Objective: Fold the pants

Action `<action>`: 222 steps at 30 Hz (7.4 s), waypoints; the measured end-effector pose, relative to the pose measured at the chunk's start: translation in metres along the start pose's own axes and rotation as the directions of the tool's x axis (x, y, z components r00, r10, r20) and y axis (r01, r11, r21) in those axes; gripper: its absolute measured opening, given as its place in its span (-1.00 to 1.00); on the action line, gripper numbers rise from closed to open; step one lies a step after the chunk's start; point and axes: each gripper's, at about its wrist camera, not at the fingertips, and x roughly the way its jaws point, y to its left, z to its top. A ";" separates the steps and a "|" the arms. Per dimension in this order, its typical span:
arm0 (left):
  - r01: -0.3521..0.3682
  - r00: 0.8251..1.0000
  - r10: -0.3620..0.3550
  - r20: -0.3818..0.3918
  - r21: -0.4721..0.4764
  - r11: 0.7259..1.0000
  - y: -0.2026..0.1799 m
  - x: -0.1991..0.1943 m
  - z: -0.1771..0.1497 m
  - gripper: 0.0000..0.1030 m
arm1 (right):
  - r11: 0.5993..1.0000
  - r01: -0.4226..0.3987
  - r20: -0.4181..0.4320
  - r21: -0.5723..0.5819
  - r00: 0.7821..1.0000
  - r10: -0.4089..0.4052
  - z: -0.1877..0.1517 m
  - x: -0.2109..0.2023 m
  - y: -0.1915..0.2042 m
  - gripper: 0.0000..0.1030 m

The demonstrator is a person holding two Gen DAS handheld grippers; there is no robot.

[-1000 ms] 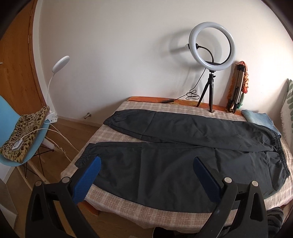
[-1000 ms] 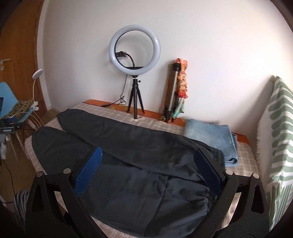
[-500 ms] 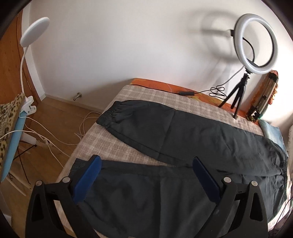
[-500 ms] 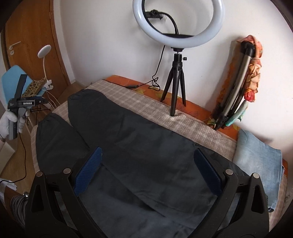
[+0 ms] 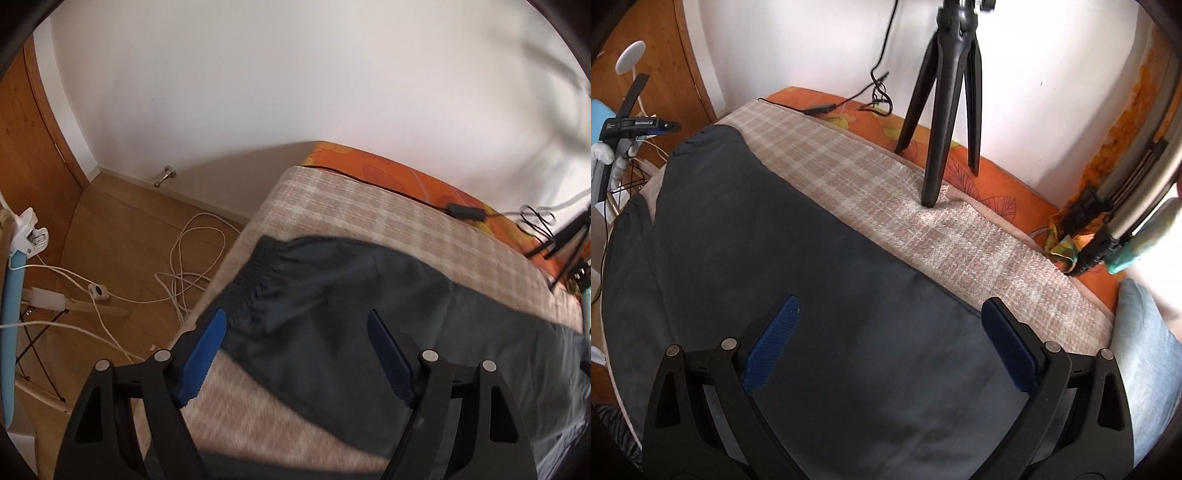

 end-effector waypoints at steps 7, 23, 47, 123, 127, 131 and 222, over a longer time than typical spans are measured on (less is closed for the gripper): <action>-0.012 0.998 0.008 -0.058 -0.068 0.998 0.013 0.063 0.031 0.51 | 0.999 -0.046 -0.055 -0.003 0.997 0.046 0.004 0.033 -0.010 0.97; -0.032 0.999 0.030 -0.027 -0.088 0.996 0.013 0.091 0.033 -0.43 | 0.997 -0.051 -0.098 -0.054 0.994 0.046 -0.006 0.037 0.005 -0.07; 0.121 0.981 -0.107 0.159 -0.076 0.990 0.042 0.005 0.021 -0.63 | 0.993 -0.103 0.079 -0.060 0.991 0.107 -0.047 -0.089 0.058 -0.95; 0.112 0.992 -0.127 -0.007 -0.430 0.896 0.174 -0.074 -0.227 -0.69 | 0.957 -0.156 -0.123 -0.244 0.984 0.129 -0.223 -0.138 0.205 -0.94; 0.061 0.998 -0.069 -0.005 -0.414 0.908 0.183 -0.081 -0.231 -0.24 | 0.964 -0.159 -0.141 -0.215 0.981 0.130 -0.224 -0.131 0.200 -0.94; 0.002 1.000 0.000 0.006 -0.334 0.943 0.184 -0.093 -0.224 0.12 | 0.973 -0.159 -0.128 -0.168 0.982 0.139 -0.225 -0.131 0.193 -0.94; 0.771 0.637 -0.509 -0.579 0.473 0.426 -0.444 -0.179 -0.321 -0.26 | 0.982 0.076 0.285 0.172 0.951 -0.124 -0.364 -0.279 -0.097 -0.65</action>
